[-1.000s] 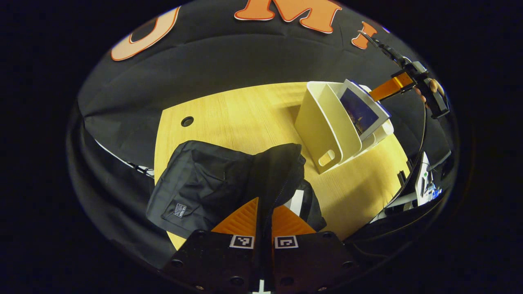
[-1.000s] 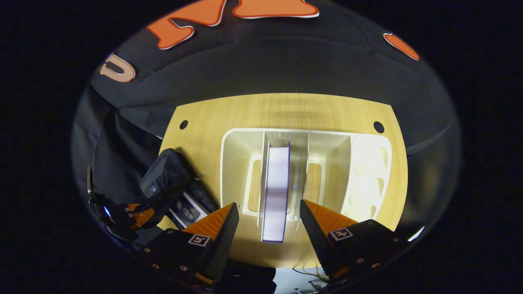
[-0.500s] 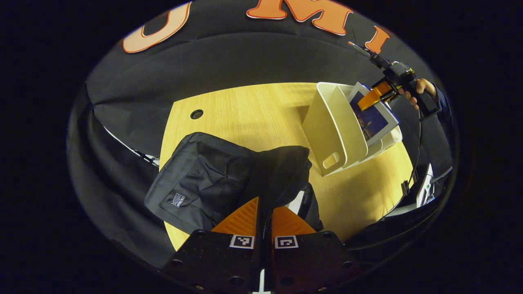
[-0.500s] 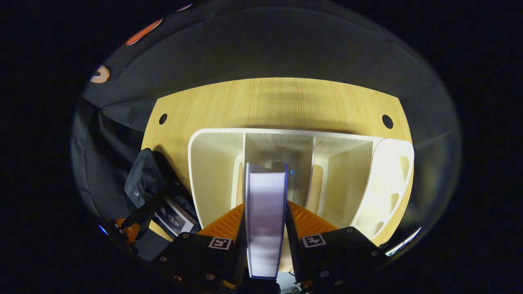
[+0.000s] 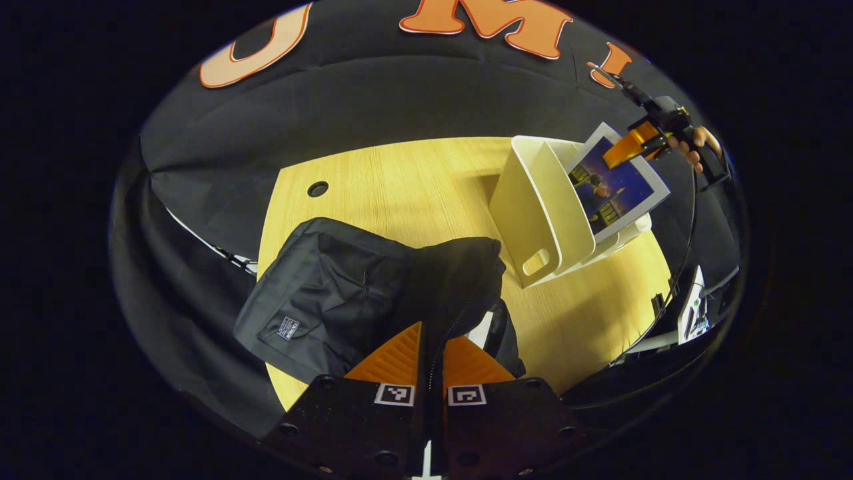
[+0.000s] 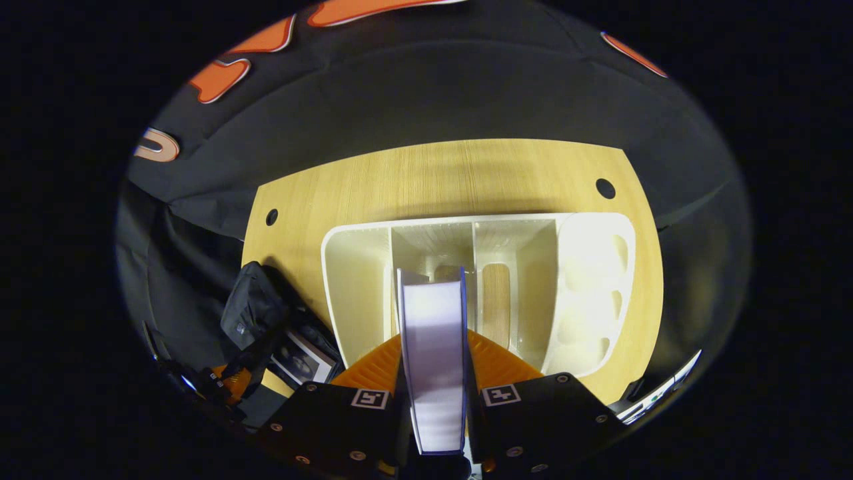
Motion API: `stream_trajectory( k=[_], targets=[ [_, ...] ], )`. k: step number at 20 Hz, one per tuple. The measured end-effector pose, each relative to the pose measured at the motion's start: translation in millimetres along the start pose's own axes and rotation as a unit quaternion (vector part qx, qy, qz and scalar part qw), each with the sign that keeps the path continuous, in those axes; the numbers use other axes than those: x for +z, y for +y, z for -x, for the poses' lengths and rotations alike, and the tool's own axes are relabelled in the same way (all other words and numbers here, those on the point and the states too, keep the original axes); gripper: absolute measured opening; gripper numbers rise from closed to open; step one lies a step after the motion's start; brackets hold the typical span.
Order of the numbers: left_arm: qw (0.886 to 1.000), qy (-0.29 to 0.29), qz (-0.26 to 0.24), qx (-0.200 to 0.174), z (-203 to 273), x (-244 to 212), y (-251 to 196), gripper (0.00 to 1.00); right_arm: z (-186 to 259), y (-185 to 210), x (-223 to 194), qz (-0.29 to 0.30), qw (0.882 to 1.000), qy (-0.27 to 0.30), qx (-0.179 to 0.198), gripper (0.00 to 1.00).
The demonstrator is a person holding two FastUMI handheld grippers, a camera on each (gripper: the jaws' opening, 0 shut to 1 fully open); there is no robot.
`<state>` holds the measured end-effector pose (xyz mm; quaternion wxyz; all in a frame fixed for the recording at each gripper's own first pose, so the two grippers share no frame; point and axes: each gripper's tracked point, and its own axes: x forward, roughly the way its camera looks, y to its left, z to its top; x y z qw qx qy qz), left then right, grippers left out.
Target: Open the schoolbag, grab two books from the bookshelf and put them into the schoolbag.
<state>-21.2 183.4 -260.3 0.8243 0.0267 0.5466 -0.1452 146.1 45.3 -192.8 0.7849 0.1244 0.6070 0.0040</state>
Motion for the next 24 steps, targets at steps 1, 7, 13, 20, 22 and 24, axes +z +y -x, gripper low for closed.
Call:
stream_trajectory(
  k=[1, 7, 13, 20, 22, 24],
  targets=[
    [1.000, -0.002, -0.003, -0.003, 1.2, -1.1, 0.0, 0.04, 11.2, 0.2, -1.6, -0.004, 1.000, -0.009, 0.001, 0.36],
    [0.999, -0.016, -0.029, -0.020, 6.3, -3.2, 9.0, 0.04, 83.6, 4.6, -21.2, -0.018, 0.998, -0.067, 0.000, 0.36],
    [0.998, -0.024, -0.046, -0.044, 9.1, -6.6, 12.3, 0.04, 131.2, 21.9, -56.9, -0.038, 0.993, -0.109, 0.002, 0.36],
    [0.994, -0.025, -0.090, -0.059, 17.1, -1.2, 16.3, 0.04, 135.9, 81.4, -124.0, -0.075, 0.987, -0.125, 0.062, 0.36],
    [0.992, -0.027, -0.107, -0.061, 22.0, 1.7, 17.1, 0.04, 128.5, 98.3, -144.6, -0.091, 0.985, -0.124, 0.083, 0.36],
    [0.989, -0.029, -0.127, -0.062, 25.6, 2.6, 20.2, 0.04, 117.9, 116.8, -164.4, -0.112, 0.980, -0.121, 0.110, 0.35]
  ],
)
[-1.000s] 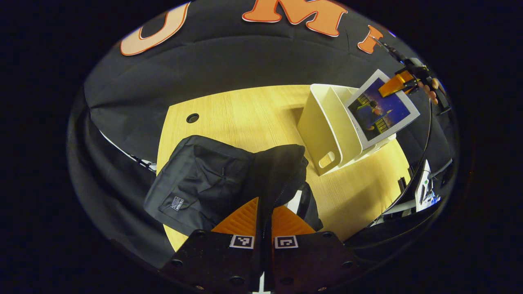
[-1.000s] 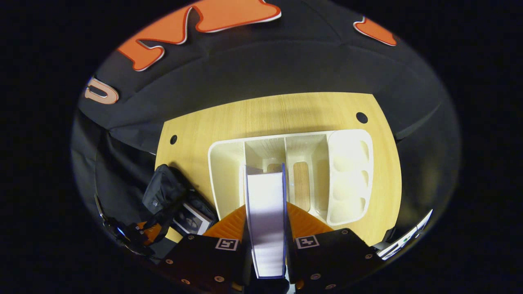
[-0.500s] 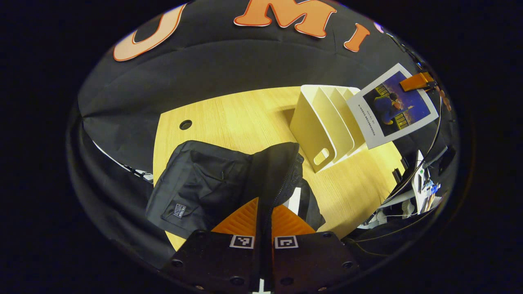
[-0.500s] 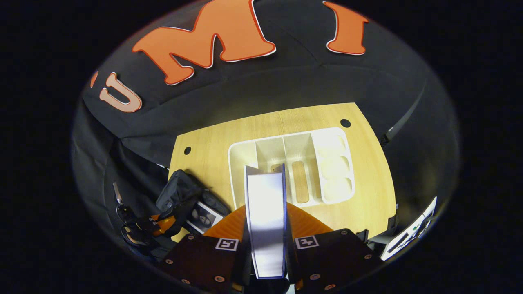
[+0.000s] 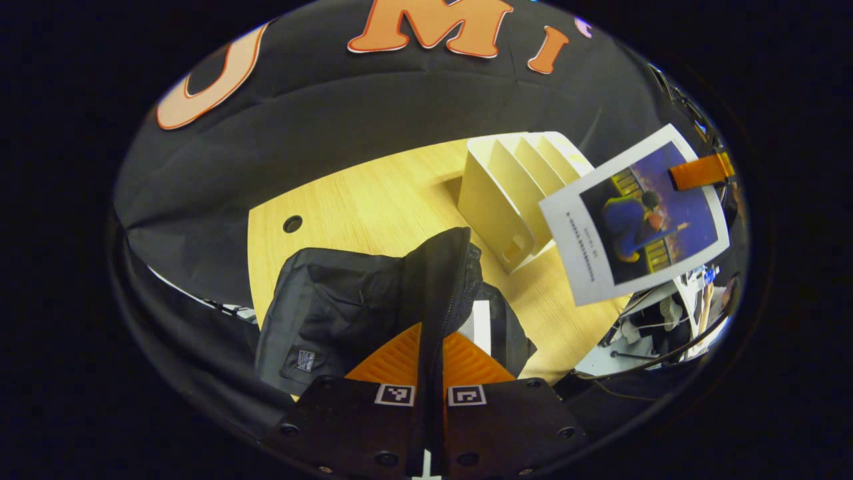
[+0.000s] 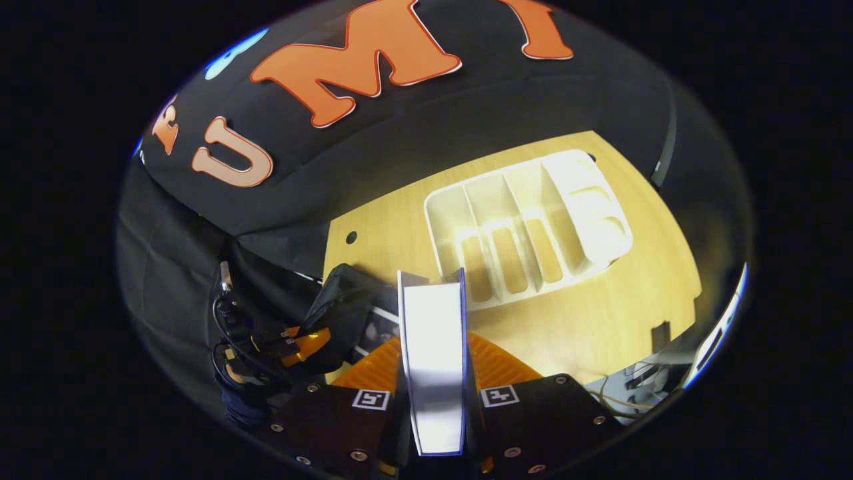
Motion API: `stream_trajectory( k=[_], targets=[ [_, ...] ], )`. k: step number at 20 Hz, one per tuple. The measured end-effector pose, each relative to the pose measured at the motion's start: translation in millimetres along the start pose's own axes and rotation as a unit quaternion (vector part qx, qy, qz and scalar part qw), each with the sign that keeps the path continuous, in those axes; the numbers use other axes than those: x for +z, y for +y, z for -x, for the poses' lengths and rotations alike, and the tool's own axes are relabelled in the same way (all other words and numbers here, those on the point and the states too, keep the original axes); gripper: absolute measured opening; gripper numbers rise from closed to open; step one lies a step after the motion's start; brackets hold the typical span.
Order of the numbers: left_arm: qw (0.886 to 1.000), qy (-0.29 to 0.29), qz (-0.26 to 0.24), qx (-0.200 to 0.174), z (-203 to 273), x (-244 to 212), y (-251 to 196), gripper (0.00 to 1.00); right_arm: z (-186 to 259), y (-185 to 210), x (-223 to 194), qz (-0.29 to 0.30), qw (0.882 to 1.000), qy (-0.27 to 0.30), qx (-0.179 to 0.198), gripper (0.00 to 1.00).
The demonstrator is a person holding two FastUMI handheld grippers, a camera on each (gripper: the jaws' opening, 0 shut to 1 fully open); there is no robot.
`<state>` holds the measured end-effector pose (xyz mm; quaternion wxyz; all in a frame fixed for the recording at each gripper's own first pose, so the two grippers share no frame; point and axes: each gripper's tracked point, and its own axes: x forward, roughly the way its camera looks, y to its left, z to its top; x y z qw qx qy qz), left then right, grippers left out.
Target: Open the schoolbag, grab two books from the bookshelf and put them into the schoolbag.
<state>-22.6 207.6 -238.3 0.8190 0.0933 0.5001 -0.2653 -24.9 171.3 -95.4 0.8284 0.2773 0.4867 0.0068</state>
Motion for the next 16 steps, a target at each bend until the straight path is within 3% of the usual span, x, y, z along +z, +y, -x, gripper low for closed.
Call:
stream_trajectory(
  k=[8, 16],
  targets=[
    [0.999, -0.012, -0.037, -0.004, 18.2, 8.6, 7.7, 0.04, -54.9, 38.4, -67.3, -0.092, 0.992, -0.002, 0.082, 0.35],
    [0.999, -0.023, -0.042, -0.009, 27.9, 11.2, 4.3, 0.04, -147.1, 88.3, -90.2, -0.164, 0.973, 0.000, 0.161, 0.34]
  ],
)
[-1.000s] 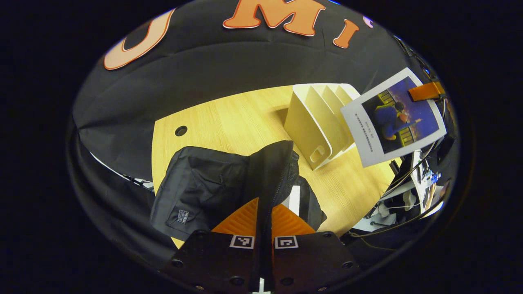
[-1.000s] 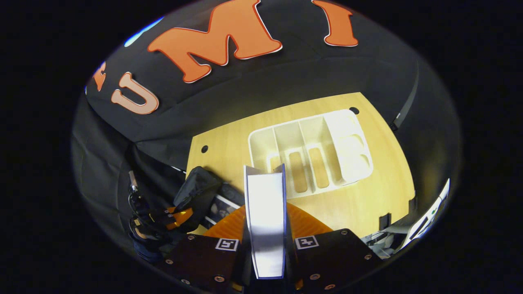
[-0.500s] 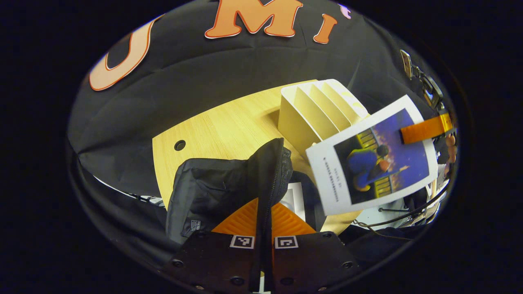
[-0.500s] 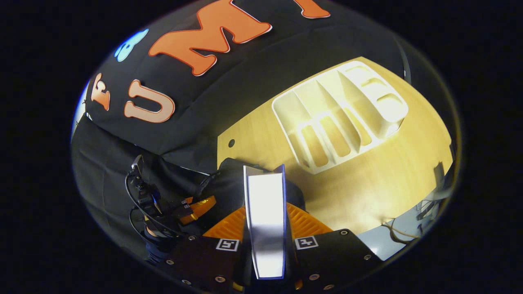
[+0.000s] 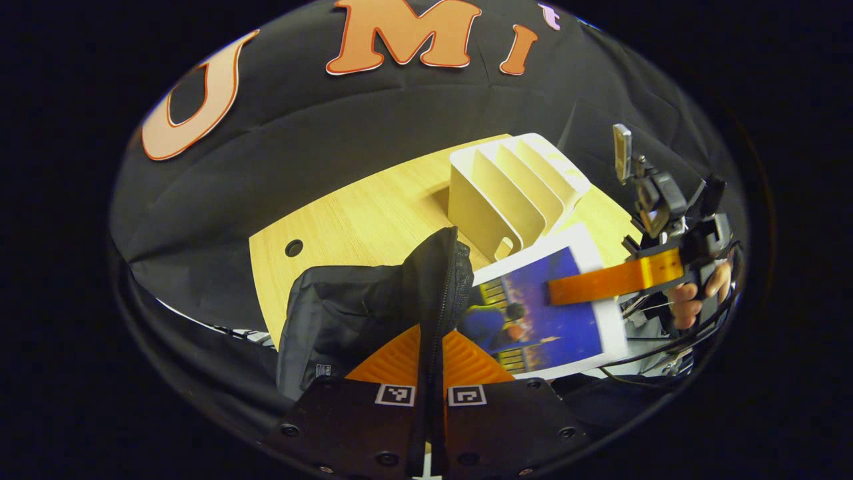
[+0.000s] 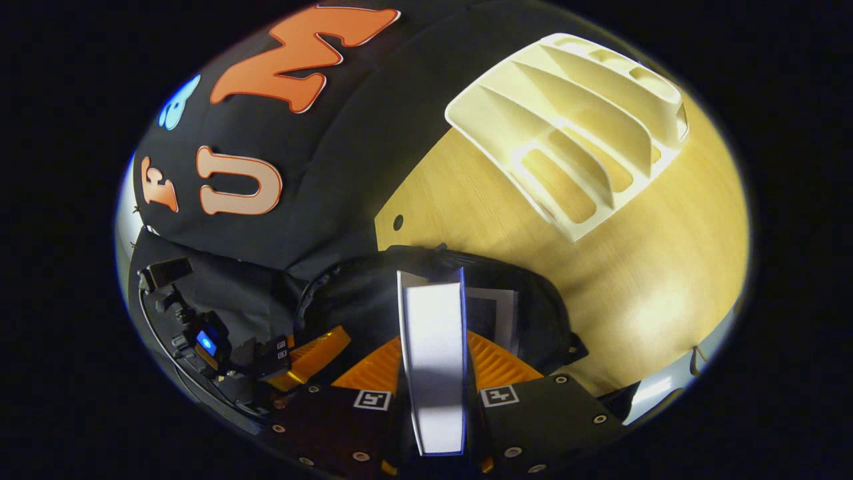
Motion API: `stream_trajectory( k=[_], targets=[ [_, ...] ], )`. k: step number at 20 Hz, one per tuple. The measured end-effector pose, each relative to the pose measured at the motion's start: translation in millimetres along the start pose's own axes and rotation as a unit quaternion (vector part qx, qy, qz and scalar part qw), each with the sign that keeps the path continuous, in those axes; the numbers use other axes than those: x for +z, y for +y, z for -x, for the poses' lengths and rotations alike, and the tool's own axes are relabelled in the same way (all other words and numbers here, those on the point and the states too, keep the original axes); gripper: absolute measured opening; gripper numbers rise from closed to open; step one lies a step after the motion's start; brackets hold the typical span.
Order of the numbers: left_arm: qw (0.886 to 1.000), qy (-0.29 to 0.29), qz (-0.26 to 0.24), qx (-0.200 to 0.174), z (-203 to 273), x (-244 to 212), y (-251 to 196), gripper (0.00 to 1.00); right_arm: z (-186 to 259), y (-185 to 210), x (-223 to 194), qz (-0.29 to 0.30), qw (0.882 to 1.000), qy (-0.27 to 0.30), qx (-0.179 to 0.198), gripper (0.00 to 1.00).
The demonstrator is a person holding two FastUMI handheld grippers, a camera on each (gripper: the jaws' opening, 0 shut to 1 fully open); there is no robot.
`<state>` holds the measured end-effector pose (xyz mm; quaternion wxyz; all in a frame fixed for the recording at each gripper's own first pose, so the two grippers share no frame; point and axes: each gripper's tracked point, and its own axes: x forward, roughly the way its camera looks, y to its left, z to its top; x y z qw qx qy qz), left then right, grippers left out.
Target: Open the schoolbag, grab two books from the bookshelf and put them into the schoolbag.
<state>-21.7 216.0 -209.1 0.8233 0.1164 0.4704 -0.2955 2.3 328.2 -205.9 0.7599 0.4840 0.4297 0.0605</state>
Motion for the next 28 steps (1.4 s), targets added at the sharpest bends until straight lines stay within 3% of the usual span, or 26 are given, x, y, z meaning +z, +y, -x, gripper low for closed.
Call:
stream_trajectory(
  k=[7, 10, 17, 19, 21, 22, 23, 24, 26, 28],
  targets=[
    [1.000, -0.011, -0.008, -0.010, 2.3, 6.6, -9.6, 0.04, -67.8, 7.1, -19.3, -0.019, 1.000, 0.007, 0.018, 0.34],
    [1.000, -0.014, -0.007, -0.013, -0.7, 8.6, -15.2, 0.04, -91.2, 12.0, -22.6, -0.057, 0.998, 0.001, 0.038, 0.34],
    [0.999, -0.020, 0.018, -0.019, -9.0, 11.2, -15.2, 0.04, -117.9, 17.1, -26.4, -0.051, 0.998, -0.006, 0.040, 0.34],
    [0.999, -0.026, 0.027, -0.025, -8.8, 10.5, -12.0, 0.04, -120.4, 17.1, -29.0, -0.049, 0.998, 0.011, 0.025, 0.35],
    [0.999, -0.028, 0.042, -0.013, -13.0, 8.0, -3.9, 0.04, -105.1, 2.1, -29.8, -0.012, 1.000, 0.024, -0.008, 0.43],
    [0.998, -0.028, 0.050, -0.009, -14.4, 4.7, -4.7, 0.05, -97.2, -3.0, -26.3, 0.006, 0.999, 0.027, -0.015, 0.35],
    [0.998, -0.030, 0.055, -0.002, -16.6, 2.3, -5.3, 0.04, -86.1, -8.4, -25.0, 0.018, 0.999, 0.031, -0.026, 0.61],
    [0.998, -0.029, 0.059, 0.006, -18.6, 0.0, -6.6, 0.05, -77.0, -12.2, -17.8, 0.028, 0.999, 0.024, -0.028, 0.79],
    [0.997, -0.030, 0.066, 0.011, -22.0, -1.9, -18.1, 0.12, -61.6, -17.5, 1.0, 0.048, 0.998, 0.008, -0.032, 0.95],
    [0.996, -0.031, 0.080, 0.016, -26.1, 1.3, -31.7, 0.20, -43.2, -23.7, 16.0, 0.075, 0.997, 0.002, -0.034, 0.97]
  ],
)
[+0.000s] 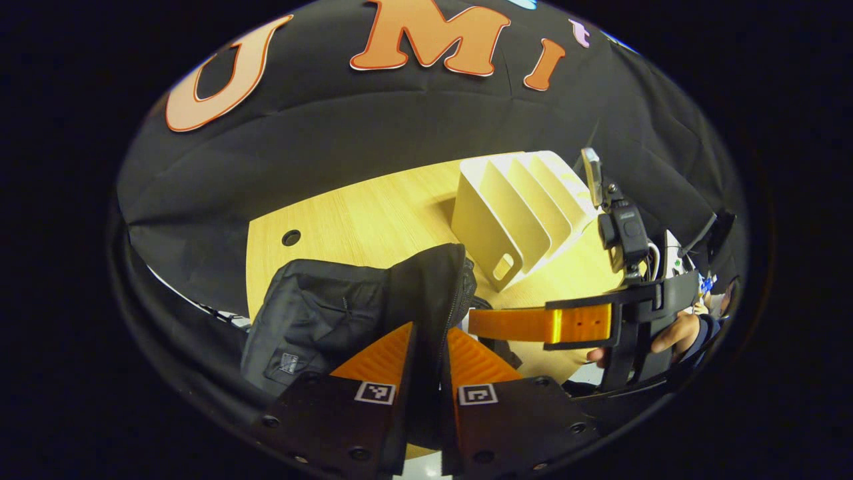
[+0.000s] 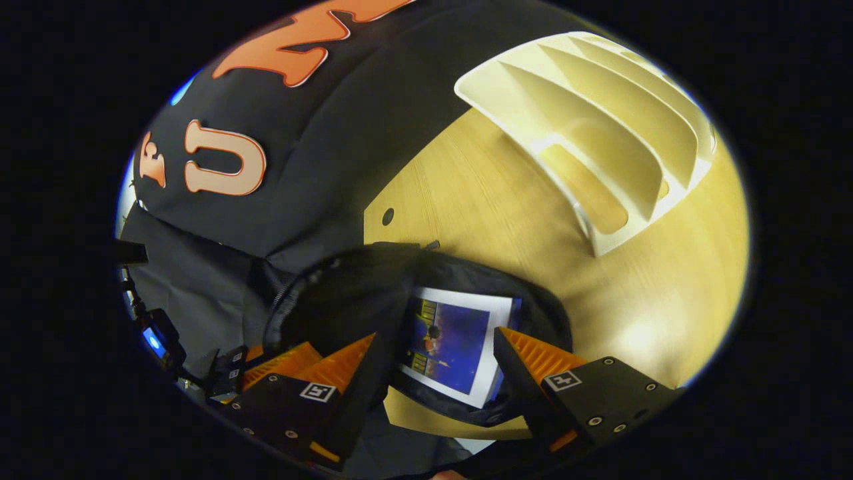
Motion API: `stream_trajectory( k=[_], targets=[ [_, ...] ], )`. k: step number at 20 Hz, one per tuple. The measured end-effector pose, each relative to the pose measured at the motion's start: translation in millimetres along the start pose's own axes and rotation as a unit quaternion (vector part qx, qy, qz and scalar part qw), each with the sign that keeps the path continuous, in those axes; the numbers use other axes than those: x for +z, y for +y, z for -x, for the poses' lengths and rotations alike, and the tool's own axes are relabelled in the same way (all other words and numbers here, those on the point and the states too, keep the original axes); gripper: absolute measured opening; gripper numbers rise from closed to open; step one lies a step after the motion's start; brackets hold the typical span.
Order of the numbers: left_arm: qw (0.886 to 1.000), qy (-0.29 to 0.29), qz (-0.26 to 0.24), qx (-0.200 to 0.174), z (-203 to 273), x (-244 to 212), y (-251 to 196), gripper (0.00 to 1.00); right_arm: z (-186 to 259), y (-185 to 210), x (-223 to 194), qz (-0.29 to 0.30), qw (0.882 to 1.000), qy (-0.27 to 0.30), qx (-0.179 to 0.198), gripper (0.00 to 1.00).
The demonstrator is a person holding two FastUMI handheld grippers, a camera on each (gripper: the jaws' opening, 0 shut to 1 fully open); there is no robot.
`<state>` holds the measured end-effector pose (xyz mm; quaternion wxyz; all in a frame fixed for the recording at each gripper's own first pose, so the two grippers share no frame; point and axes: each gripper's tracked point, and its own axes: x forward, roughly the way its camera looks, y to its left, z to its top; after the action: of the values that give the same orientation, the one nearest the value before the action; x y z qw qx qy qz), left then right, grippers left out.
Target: Open the schoolbag, grab two books from the bookshelf and put them into the schoolbag.
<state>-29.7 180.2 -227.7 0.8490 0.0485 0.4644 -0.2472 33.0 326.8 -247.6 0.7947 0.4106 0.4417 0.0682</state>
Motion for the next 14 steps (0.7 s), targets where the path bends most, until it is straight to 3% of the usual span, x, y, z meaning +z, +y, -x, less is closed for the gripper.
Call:
stream_trajectory(
  k=[3, 4, 5, 6, 9, 12, 14],
  targets=[
    [1.000, -0.003, 0.027, 0.015, -7.7, 3.5, -22.1, 0.35, 32.4, -16.6, 23.8, 0.048, 0.999, -0.010, -0.005, 0.97],
    [0.999, -0.001, 0.035, 0.021, -10.4, 3.1, -28.8, 0.44, 44.9, -23.2, 35.6, 0.069, 0.997, -0.021, -0.010, 0.97],
    [0.999, -0.001, 0.042, 0.026, -12.7, 4.2, -38.1, 0.47, 57.1, -29.6, 47.8, 0.093, 0.995, -0.035, -0.016, 0.97],
    [0.998, -0.004, 0.048, 0.028, -15.2, 6.4, -47.8, 0.59, 69.1, -37.3, 61.1, 0.115, 0.992, -0.048, -0.024, 0.97],
    [0.997, -0.023, 0.061, 0.031, -16.5, 24.8, -80.6, 0.71, 110.0, -52.6, 105.5, 0.162, 0.982, -0.091, -0.042, 0.97],
    [0.995, -0.064, 0.064, 0.050, -17.4, 55.8, -109.7, 0.87, 148.7, -63.0, 150.1, 0.199, 0.967, -0.144, -0.063, 0.97],
    [0.990, -0.105, 0.075, 0.063, -9.6, 80.9, -130.6, 0.90, 182.1, -68.4, 184.6, 0.231, 0.950, -0.194, -0.080, 0.97]
  ],
)
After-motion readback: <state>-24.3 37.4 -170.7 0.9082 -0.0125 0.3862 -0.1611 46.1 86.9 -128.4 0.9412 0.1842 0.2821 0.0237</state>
